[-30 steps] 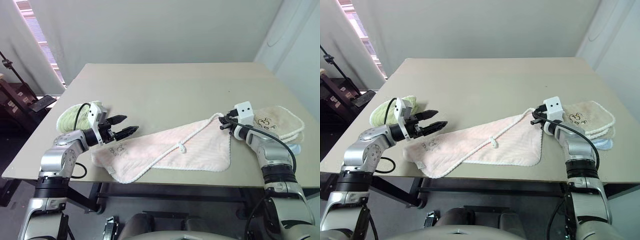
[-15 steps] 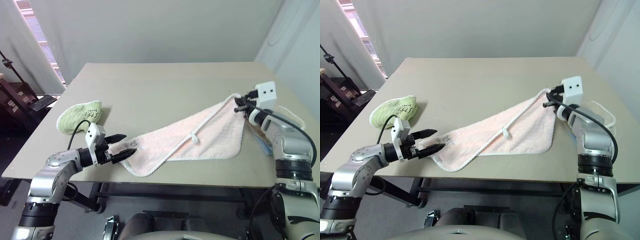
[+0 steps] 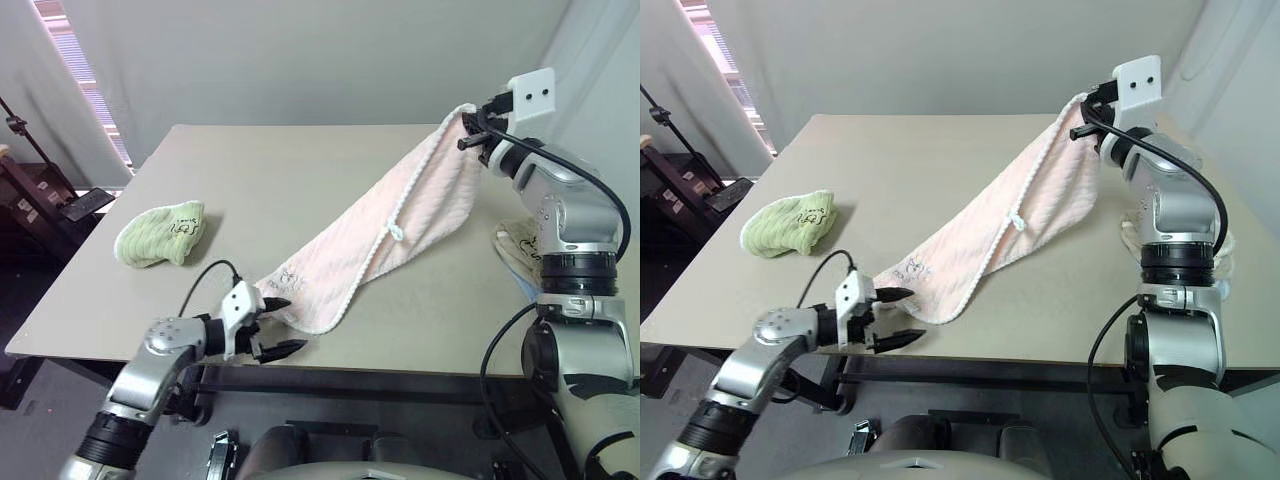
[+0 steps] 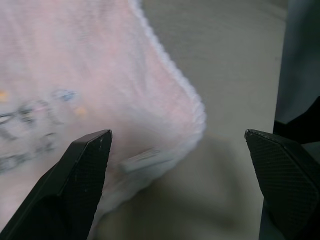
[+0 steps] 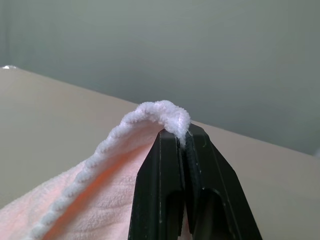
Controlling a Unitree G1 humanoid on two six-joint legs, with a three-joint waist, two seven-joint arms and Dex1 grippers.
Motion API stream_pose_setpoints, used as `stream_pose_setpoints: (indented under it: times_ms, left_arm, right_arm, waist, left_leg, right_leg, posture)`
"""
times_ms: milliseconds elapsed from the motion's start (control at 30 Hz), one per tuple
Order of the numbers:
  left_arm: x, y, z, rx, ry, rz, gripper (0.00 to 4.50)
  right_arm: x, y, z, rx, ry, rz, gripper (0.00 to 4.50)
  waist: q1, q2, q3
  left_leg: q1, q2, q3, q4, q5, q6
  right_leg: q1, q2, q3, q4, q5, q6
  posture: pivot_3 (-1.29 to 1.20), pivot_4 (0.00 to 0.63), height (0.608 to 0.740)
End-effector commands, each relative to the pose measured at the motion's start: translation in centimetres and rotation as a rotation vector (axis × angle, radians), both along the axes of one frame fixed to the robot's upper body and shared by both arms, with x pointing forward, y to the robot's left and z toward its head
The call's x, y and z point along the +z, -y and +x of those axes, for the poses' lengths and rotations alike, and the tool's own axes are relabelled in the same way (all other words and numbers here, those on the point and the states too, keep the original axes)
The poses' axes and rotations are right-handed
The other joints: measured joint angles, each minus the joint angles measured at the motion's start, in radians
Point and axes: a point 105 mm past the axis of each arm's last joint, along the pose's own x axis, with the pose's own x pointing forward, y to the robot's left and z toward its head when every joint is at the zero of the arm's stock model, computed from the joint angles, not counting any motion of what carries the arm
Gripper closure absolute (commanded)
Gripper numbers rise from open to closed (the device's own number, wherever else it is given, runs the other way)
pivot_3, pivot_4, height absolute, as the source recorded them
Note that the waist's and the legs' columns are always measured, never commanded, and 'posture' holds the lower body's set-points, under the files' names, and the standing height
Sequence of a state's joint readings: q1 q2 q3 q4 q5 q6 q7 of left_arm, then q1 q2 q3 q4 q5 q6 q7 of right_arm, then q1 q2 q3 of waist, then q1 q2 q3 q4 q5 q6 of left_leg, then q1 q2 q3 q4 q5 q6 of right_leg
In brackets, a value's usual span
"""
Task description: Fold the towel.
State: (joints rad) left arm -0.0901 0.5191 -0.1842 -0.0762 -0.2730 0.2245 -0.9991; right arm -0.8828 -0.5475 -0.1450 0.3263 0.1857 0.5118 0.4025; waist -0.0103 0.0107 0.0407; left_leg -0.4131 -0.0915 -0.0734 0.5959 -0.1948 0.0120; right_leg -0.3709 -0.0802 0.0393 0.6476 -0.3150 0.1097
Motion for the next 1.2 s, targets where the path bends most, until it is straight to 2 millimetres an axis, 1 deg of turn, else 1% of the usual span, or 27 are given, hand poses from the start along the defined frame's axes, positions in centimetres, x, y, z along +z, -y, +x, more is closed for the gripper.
stream_pose_setpoints:
  times_ms: [33, 133, 267, 433, 633, 733, 767, 800, 833, 900, 1000, 1033, 1100, 1133, 1200]
  left_arm:
    - [1.1, 0.9, 0.7, -0.035, 0.077, 0.015, 0.00]
    - [1.3, 1.9, 1.3, -0.034, 0.055, 0.002, 0.00]
    - [0.4, 3.5, 1.4, -0.089, 0.001, 0.076, 0.00]
    - [-0.3, 4.1, 1.7, -0.111, -0.029, 0.181, 0.00]
    - [-1.5, 4.1, 1.8, -0.110, -0.111, 0.249, 0.00]
    - [-1.8, 4.4, 1.8, -0.110, -0.135, 0.244, 0.56]
    - [-2.0, 4.4, 1.9, -0.109, -0.139, 0.256, 0.94]
    - [-2.3, 4.4, 1.9, -0.109, -0.142, 0.272, 1.21]
    - [-2.5, 4.4, 1.8, -0.112, -0.143, 0.280, 1.64]
    - [-2.6, 4.4, 1.8, -0.111, -0.146, 0.279, 2.31]
    - [-2.4, 4.5, 1.8, -0.111, -0.148, 0.265, 3.35]
    - [-2.3, 4.6, 1.8, -0.113, -0.150, 0.255, 3.62]
    - [-1.4, 4.7, 1.3, -0.145, -0.154, 0.205, 4.37]
    - [-1.0, 4.7, 1.2, -0.157, -0.152, 0.180, 4.48]
    - [0.1, 4.4, 1.2, -0.166, -0.129, 0.133, 4.48]
  right_arm:
    - [2.1, -0.8, -0.1, 0.022, 0.073, -0.010, 4.45]
    - [2.5, -0.9, -0.1, 0.022, 0.075, -0.001, 4.45]
    - [2.9, -0.7, 0.1, 0.007, 0.081, -0.008, 4.45]
    - [3.0, -0.5, 0.1, -0.009, 0.086, -0.024, 4.45]
    - [2.9, -0.2, 0.2, -0.031, 0.078, -0.030, 4.45]
    - [2.7, 0.1, 0.1, -0.041, 0.074, -0.030, 4.50]
    - [2.7, 0.3, 0.1, -0.046, 0.071, -0.027, 4.50]
    - [2.6, 0.3, 0.1, -0.051, 0.069, -0.028, 4.50]
    - [2.6, 0.4, 0.1, -0.054, 0.068, -0.029, 4.50]
    - [2.5, 0.5, 0.0, -0.058, 0.066, -0.025, 4.50]
    - [2.4, 0.8, 0.0, -0.067, 0.065, -0.031, 4.50]
    - [2.3, 0.9, 0.0, -0.071, 0.063, -0.032, 4.50]
    - [2.0, 1.2, 0.0, -0.084, 0.057, -0.033, 4.50]
    - [1.9, 1.3, 0.0, -0.088, 0.054, -0.033, 4.50]
    - [1.6, 1.6, 0.1, -0.099, 0.049, -0.031, 4.50]
  waist:
    - [-0.001, 0.000, 0.000]
    - [-0.001, 0.000, 0.000]
    - [-0.002, 0.000, 0.000]
    - [-0.002, 0.000, 0.000]
    - [-0.002, 0.000, 0.000]
    - [-0.002, 0.000, 0.000]
    - [-0.001, 0.000, 0.000]
    - [-0.001, 0.000, 0.000]
    - [-0.001, 0.000, 0.000]
    - [-0.002, 0.000, 0.000]
    - [-0.001, 0.000, 0.000]
    - [-0.001, 0.000, 0.000]
    - [-0.002, 0.000, 0.000]
    - [-0.002, 0.000, 0.000]
    - [-0.003, 0.000, 0.000]
  left_leg:
    - [0.000, 0.000, 0.000, 0.000, 0.000, 0.000]
    - [0.000, 0.000, 0.000, 0.000, 0.000, 0.000]
    - [0.000, 0.000, 0.000, 0.000, 0.001, 0.002]
    - [0.000, 0.000, 0.000, 0.000, 0.002, 0.002]
    - [0.000, 0.000, 0.000, 0.000, 0.002, 0.001]
    - [0.001, 0.000, 0.000, 0.000, 0.002, 0.001]
    - [0.001, 0.000, 0.000, 0.001, 0.002, 0.001]
    - [0.001, 0.000, 0.000, 0.001, 0.002, 0.001]
    - [0.001, 0.000, 0.000, 0.001, 0.002, 0.001]
    - [0.001, 0.000, 0.000, 0.001, 0.002, 0.001]
    - [0.001, 0.000, 0.000, 0.000, 0.002, 0.001]
    - [0.001, 0.000, 0.000, 0.000, 0.002, 0.001]
    - [0.001, 0.000, 0.000, 0.000, 0.002, 0.001]
    - [0.001, 0.000, 0.000, 0.000, 0.002, 0.001]
    - [0.001, 0.000, 0.000, 0.000, 0.002, 0.001]
  right_leg:
    - [0.000, 0.000, 0.000, 0.000, 0.000, 0.000]
    - [0.000, 0.000, 0.000, 0.000, 0.000, 0.000]
    - [-0.001, 0.000, 0.000, 0.002, 0.000, 0.001]
    - [-0.001, 0.001, 0.000, 0.002, 0.001, 0.001]
    - [-0.001, 0.001, 0.000, 0.002, 0.001, 0.002]
    - [0.000, 0.001, 0.000, 0.003, 0.001, 0.002]
    - [0.000, 0.001, 0.000, 0.003, 0.001, 0.001]
    - [0.000, 0.001, 0.000, 0.003, 0.001, 0.001]
    - [0.000, 0.001, 0.000, 0.003, 0.001, 0.001]
    - [0.000, 0.001, 0.000, 0.002, 0.001, 0.002]
    - [0.000, 0.001, 0.000, 0.002, 0.001, 0.002]
    - [0.000, 0.001, 0.000, 0.002, 0.001, 0.002]
    - [0.000, 0.001, 0.000, 0.003, 0.001, 0.002]
    - [0.000, 0.001, 0.000, 0.003, 0.001, 0.002]
    - [0.000, 0.001, 0.000, 0.002, 0.001, 0.002]
  posture:
    - [0.00, 0.000, 0.740]
    - [0.00, 0.000, 0.740]
    - [0.00, 0.000, 0.740]
    - [0.00, 0.000, 0.740]
    - [0.00, 0.000, 0.740]
    - [0.00, 0.000, 0.740]
    - [0.00, 0.000, 0.740]
    - [0.00, 0.000, 0.740]
    - [0.00, 0.000, 0.740]
    - [0.00, 0.000, 0.740]
    - [0.00, 0.000, 0.740]
    - [0.00, 0.000, 0.740]
    - [0.00, 0.000, 0.740]
    - [0.00, 0.000, 0.740]
    - [0.00, 0.000, 0.740]
